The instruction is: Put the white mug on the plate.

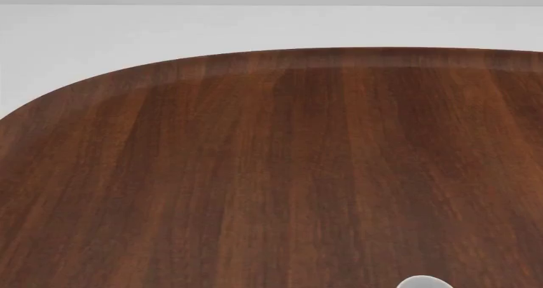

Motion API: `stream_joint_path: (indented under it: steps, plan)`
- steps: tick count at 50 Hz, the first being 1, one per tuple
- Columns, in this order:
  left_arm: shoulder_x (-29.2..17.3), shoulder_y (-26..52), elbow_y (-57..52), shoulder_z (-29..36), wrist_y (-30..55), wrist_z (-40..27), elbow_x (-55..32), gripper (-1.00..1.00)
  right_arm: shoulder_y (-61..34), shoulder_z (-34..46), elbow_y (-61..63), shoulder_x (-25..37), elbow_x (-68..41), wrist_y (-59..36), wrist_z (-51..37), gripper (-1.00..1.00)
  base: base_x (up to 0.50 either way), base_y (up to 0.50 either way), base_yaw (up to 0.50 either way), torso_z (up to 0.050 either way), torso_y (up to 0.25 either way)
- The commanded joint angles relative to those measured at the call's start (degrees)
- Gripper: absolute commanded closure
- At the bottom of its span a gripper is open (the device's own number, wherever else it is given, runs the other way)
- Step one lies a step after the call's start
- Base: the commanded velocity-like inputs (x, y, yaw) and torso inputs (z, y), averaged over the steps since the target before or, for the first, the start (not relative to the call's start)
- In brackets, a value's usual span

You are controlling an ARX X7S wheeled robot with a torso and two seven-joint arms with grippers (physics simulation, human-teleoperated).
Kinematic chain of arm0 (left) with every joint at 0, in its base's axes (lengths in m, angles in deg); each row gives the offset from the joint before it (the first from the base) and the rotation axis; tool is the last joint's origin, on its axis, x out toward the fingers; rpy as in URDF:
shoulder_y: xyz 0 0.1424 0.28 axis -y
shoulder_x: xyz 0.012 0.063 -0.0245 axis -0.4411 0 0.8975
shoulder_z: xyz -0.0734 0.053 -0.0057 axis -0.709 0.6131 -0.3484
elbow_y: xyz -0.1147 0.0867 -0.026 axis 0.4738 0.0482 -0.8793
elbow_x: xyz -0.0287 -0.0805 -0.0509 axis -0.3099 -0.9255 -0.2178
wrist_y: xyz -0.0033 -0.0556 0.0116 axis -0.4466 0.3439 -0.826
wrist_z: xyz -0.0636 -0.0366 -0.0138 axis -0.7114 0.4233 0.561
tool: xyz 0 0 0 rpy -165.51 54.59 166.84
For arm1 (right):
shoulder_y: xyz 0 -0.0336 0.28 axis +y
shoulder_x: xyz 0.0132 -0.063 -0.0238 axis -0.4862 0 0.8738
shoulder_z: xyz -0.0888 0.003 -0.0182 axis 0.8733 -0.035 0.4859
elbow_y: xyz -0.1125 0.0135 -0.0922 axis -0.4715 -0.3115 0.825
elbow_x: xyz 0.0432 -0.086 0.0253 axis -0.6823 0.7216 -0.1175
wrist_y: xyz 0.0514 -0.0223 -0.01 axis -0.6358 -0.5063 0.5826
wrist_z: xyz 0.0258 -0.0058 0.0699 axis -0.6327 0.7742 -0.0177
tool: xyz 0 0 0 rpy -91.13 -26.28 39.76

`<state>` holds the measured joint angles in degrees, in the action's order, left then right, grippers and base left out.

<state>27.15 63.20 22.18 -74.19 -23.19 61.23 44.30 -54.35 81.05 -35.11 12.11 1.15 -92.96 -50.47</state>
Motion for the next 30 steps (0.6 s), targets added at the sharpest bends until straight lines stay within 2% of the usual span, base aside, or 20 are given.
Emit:
stream_joint_path:
  steps: [1,30]
  plan:
    - [-0.16,-0.01,0.22,0.27,-0.36,-0.17,-0.28,-1.0,0.96,-0.23,-1.99,-0.48,-0.8,0.89,-0.65,-1.0,0.0,0.0,0.0,0.0,0.0]
    - [-0.66,0.22,0.36,1.19,-0.38,-1.02,-0.51,-1.0,-5.14,0.57,-17.28,-0.91,-0.34,4.63,1.47,-1.0,0.0,0.0,0.0,0.0,0.0]
